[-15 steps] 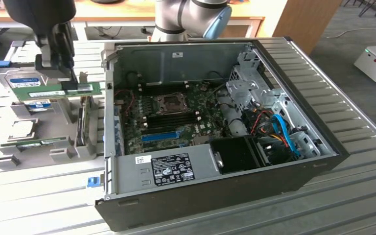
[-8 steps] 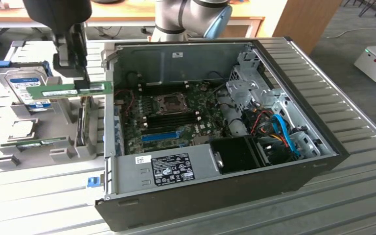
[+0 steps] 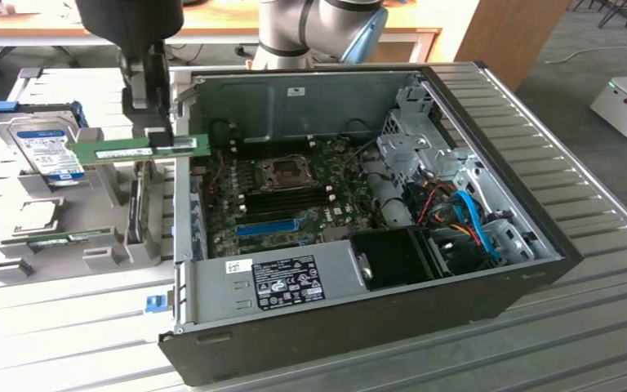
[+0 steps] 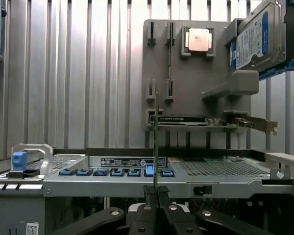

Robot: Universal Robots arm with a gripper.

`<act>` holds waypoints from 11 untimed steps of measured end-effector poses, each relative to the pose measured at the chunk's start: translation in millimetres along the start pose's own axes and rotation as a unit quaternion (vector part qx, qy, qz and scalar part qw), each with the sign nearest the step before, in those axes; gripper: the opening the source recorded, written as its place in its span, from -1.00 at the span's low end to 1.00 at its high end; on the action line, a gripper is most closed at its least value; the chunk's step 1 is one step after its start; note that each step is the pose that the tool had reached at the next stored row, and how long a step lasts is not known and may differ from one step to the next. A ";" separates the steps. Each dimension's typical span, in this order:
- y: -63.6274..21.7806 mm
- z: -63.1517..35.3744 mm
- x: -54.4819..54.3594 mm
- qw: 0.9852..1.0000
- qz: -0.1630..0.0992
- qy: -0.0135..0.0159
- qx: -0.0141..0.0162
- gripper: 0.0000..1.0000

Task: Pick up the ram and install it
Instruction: 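Pick up the ram and move it above insertion slot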

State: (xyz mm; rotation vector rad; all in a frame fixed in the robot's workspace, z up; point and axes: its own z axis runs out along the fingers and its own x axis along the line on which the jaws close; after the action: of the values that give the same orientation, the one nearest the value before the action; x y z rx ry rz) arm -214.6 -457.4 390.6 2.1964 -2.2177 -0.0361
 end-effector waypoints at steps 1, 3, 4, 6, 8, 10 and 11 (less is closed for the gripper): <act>-2.9 -0.1 0.0 1.000 0.000 0.000 0.000 -0.76; -8.9 -0.2 -0.1 1.000 0.000 0.000 0.000 -0.76; -12.0 -0.3 -0.1 1.000 0.000 0.000 0.000 -0.76; -17.7 -0.6 -0.1 1.000 0.000 0.000 0.000 -0.76; -23.2 -0.7 -0.2 1.000 0.000 0.000 0.000 -0.76; -28.9 -0.9 -0.3 1.000 0.000 0.000 0.000 -0.76; -31.8 -0.9 -0.3 1.000 0.000 0.000 0.000 -0.76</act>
State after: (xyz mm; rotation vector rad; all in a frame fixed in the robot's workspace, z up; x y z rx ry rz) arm -182.8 -457.4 390.6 2.1964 -2.2178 -0.0361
